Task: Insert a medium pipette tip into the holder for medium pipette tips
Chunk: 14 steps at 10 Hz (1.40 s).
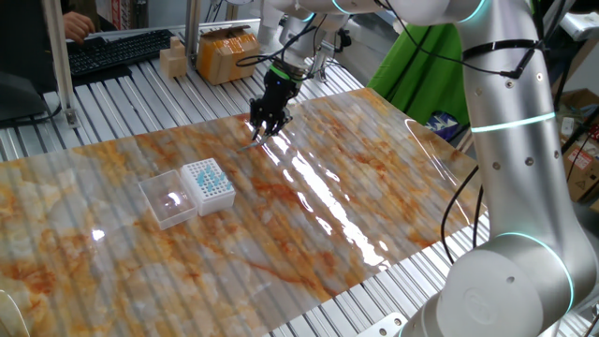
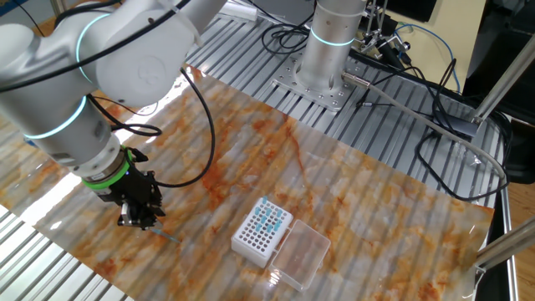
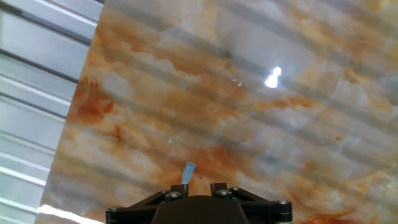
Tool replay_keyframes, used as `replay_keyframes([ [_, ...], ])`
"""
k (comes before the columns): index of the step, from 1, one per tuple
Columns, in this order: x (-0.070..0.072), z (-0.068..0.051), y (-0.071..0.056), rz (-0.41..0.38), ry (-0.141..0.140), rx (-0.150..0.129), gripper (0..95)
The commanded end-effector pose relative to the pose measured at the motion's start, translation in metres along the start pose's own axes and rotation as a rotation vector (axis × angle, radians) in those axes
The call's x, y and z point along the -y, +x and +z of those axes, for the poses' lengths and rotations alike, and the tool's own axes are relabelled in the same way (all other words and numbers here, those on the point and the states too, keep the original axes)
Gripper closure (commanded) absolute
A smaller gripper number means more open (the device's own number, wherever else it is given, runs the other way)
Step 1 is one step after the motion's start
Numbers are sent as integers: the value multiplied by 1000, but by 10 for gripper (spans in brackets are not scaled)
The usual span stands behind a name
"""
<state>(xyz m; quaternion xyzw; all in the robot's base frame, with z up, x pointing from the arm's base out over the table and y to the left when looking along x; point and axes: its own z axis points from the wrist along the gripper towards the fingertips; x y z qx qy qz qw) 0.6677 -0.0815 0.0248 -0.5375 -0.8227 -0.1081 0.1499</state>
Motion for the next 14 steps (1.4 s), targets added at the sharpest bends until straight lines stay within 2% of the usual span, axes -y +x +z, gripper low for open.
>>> replay_keyframes([
  [1,-1,1,-1,32,-13,-15,760],
  [8,-4,6,-4,64,-37,-12,760],
  [14,-9,7,-9,80,-41,-23,760],
])
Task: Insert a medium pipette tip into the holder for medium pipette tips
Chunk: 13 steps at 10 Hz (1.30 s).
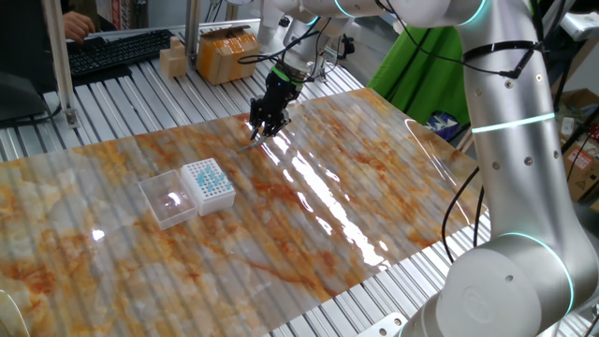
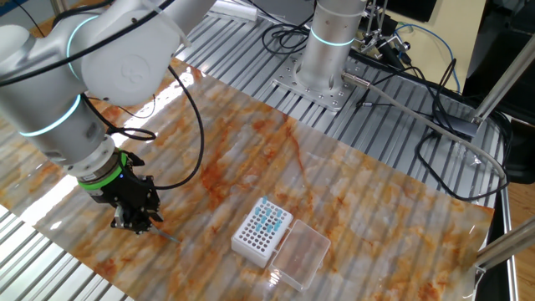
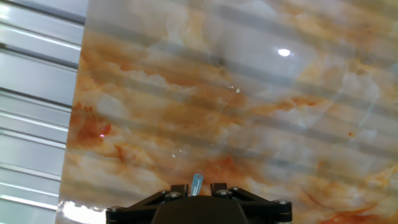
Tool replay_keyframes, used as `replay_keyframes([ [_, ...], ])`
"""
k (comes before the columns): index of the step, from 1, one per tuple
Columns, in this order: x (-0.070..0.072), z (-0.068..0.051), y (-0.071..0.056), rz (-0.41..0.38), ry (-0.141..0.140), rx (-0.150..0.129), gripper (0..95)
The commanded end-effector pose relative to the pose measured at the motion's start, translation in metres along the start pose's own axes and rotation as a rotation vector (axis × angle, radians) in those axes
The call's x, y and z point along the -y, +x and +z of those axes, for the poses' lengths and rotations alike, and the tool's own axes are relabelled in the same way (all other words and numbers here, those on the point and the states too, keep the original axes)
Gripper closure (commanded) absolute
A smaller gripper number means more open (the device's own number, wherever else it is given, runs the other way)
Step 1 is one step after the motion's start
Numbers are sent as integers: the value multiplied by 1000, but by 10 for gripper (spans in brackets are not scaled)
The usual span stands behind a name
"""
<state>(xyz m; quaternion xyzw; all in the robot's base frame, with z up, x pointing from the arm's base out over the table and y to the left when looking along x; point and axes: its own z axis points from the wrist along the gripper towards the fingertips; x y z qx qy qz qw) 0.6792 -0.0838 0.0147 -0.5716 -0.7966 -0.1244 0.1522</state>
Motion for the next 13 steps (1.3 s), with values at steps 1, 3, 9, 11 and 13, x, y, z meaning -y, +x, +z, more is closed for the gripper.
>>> replay_keyframes([
  [1,1,0,0,3,-1,-9,760],
  [3,1,0,0,9,-7,-30,760],
  [9,-1,3,-2,11,-10,-47,760],
  [11,-1,4,-2,13,-10,-56,760],
  [13,-1,4,-3,14,-10,-58,760],
])
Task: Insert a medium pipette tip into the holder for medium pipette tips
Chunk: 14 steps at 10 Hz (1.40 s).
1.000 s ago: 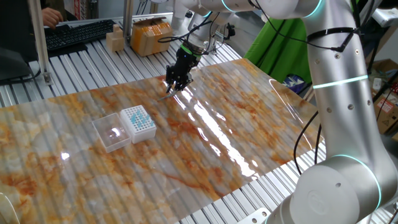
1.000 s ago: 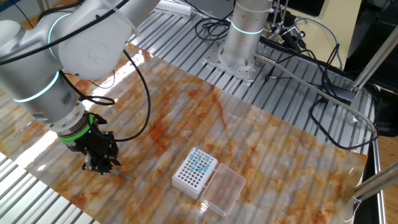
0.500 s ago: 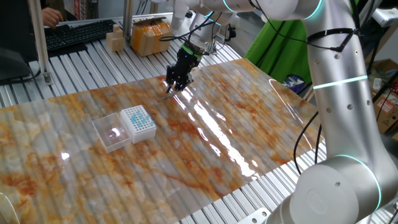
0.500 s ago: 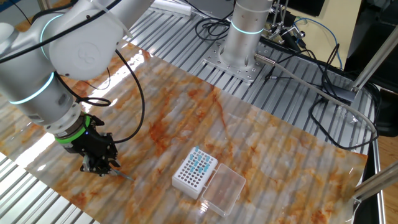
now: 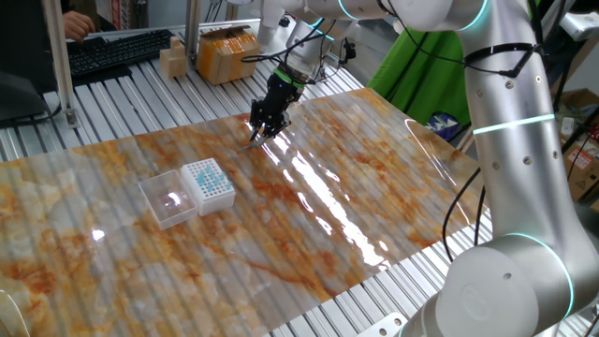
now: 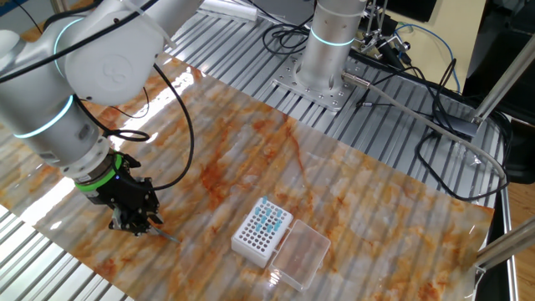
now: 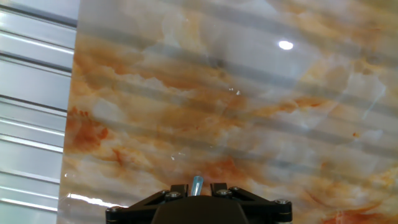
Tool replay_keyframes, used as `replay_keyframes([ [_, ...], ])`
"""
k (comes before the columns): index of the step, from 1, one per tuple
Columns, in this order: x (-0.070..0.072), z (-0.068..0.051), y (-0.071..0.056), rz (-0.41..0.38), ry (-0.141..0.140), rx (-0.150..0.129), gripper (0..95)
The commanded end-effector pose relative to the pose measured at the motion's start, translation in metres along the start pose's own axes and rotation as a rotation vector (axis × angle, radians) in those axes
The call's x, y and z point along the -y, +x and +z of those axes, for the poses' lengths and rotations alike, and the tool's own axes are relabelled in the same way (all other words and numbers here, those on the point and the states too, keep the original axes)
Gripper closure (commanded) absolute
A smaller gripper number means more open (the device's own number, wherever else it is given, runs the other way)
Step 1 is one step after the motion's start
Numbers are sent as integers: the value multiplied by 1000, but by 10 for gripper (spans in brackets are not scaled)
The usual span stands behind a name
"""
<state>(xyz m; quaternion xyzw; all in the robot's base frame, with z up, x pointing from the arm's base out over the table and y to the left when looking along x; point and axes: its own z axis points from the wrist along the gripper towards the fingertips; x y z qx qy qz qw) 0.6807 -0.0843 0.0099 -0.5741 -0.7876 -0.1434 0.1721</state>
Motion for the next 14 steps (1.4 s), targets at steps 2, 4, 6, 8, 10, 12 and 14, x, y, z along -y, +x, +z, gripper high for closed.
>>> replay_keyframes([
  [2,0,0,-1,4,2,-9,760],
  [4,0,0,-1,8,2,-21,760],
  [6,0,1,-2,12,2,-27,760],
  [8,1,1,-3,14,1,-34,760],
  [10,1,1,-3,11,1,-33,760],
  [12,0,2,-3,17,0,-42,760],
  [14,0,3,-4,21,-1,-48,760],
])
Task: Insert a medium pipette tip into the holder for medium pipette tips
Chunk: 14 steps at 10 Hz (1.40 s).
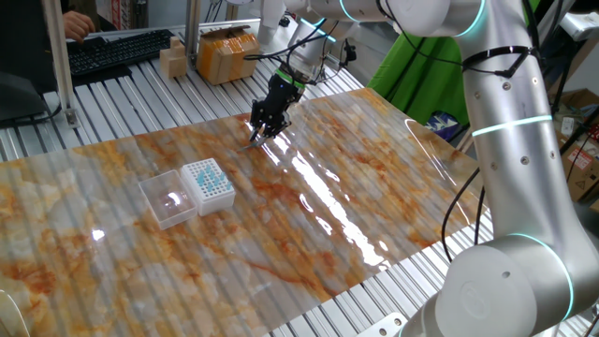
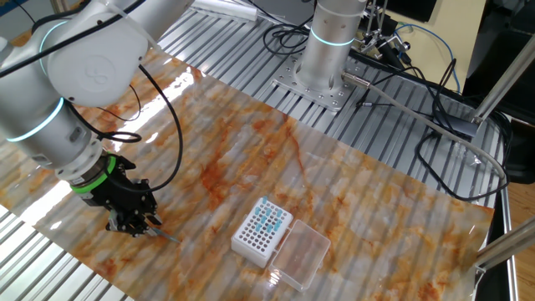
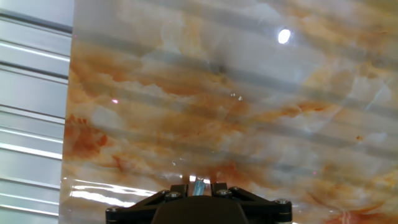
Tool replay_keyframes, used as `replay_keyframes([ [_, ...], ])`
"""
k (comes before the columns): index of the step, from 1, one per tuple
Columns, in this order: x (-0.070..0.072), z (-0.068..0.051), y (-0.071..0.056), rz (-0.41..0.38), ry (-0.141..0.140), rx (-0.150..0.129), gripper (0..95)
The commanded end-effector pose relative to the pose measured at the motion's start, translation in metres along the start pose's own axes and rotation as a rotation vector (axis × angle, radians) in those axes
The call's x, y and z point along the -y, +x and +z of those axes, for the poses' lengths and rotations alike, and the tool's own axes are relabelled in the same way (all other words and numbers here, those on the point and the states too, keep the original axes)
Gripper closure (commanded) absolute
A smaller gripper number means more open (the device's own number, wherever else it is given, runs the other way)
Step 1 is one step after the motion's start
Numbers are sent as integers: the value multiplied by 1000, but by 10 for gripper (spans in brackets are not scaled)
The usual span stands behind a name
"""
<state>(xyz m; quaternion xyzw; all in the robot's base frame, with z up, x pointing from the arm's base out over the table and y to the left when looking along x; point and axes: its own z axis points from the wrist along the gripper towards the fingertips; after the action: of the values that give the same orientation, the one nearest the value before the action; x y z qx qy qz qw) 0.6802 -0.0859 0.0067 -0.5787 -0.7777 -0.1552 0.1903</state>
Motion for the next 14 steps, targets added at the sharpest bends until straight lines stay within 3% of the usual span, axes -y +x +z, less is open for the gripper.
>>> replay_keyframes([
  [1,-1,0,-1,4,0,-7,760],
  [5,-1,1,-1,9,-1,-15,760],
  [6,-1,1,-1,10,-1,-15,950],
  [14,-1,1,-1,4,-6,-16,950],
])
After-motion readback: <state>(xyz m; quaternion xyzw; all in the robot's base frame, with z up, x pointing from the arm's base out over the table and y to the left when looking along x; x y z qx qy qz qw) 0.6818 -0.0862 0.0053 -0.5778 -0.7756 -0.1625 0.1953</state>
